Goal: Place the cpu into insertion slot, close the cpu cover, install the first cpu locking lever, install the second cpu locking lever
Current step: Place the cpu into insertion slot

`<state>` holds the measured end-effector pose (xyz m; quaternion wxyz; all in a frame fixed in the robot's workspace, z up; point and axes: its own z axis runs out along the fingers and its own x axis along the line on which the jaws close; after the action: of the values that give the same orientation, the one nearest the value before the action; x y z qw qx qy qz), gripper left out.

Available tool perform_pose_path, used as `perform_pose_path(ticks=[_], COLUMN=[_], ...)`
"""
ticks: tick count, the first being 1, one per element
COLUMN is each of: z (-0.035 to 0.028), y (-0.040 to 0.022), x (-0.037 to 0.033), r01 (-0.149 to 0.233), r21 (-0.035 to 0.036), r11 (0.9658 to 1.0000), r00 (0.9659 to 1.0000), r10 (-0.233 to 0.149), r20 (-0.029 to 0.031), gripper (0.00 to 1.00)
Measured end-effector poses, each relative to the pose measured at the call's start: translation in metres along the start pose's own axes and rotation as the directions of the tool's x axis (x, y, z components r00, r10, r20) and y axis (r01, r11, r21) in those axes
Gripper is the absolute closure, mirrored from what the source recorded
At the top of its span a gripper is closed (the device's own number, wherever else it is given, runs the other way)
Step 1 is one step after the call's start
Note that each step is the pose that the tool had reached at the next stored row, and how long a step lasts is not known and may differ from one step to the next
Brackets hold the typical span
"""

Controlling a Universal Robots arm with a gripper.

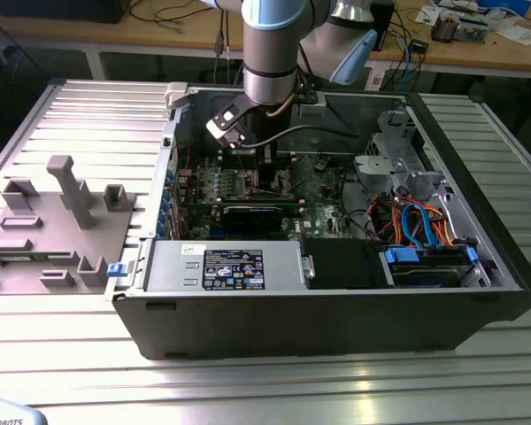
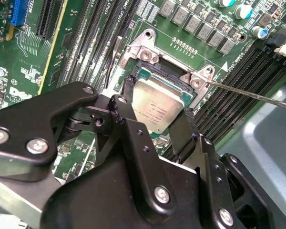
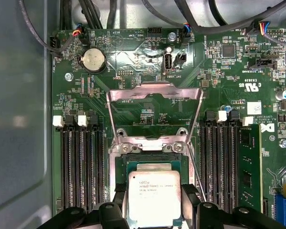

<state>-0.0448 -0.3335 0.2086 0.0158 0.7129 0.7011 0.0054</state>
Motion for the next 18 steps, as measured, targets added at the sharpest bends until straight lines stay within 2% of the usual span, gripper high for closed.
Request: perform_pose_path(ticks=[8, 13, 18], z=[0.0018, 0.0054, 0.0076], y=[0.0007, 0.0011, 0.0017], x=[0.0001, 0.0002, 0.0014], r01=[0.000, 0.000, 0.000], r21=[-0.0002, -0.0001, -0.0002], r11=[1.0000, 1.0000, 1.0000], r00=[1.0000, 1.0000, 1.0000], r10=[0.000, 0.000, 0.000], r20=[0.0006, 0.0074, 0.0085], gripper=[0.46, 0.46, 0.46])
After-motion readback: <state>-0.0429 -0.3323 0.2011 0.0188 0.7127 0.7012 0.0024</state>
